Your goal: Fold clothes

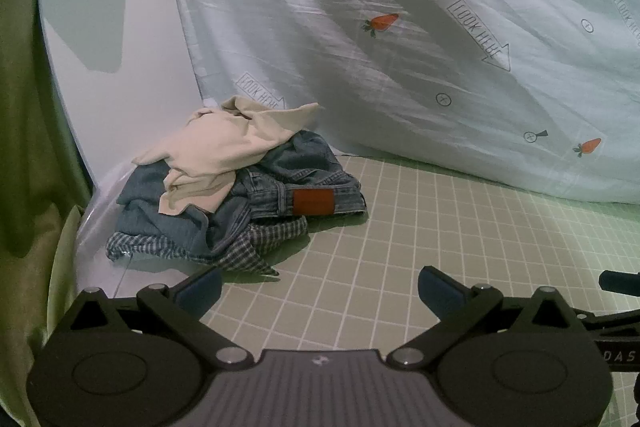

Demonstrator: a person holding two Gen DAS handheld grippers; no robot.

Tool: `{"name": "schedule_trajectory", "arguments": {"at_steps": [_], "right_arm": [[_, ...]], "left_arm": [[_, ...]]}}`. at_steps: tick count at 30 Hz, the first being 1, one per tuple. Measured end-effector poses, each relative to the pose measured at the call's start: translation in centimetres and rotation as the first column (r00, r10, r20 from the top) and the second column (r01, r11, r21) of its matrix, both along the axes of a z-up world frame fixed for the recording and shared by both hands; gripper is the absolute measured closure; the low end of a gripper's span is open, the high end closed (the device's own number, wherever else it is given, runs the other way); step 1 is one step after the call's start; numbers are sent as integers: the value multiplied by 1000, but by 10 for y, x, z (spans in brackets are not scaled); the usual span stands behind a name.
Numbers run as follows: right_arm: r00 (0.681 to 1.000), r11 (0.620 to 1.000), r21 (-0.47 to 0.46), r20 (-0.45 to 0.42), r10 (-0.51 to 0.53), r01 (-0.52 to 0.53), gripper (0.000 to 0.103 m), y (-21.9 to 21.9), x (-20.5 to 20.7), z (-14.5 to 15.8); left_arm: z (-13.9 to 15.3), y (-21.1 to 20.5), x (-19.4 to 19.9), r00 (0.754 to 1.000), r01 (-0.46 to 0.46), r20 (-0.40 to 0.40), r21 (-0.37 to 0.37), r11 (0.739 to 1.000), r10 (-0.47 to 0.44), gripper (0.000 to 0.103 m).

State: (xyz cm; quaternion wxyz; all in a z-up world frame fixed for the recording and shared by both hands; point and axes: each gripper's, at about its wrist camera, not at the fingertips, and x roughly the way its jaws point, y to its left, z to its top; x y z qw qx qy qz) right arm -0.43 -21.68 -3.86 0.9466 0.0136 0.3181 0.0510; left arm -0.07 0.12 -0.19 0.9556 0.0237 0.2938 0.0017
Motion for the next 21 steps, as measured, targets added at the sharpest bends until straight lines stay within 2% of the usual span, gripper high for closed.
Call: {"name": "schedule_trajectory", "arguments": {"at_steps": [21], "right_arm": [[1000,1000,13,-8,-12,12,0,-3,2,-4]], "left_arm": [[1,-3,5,1000,8,-8,-1,1000,-8,0]]}}
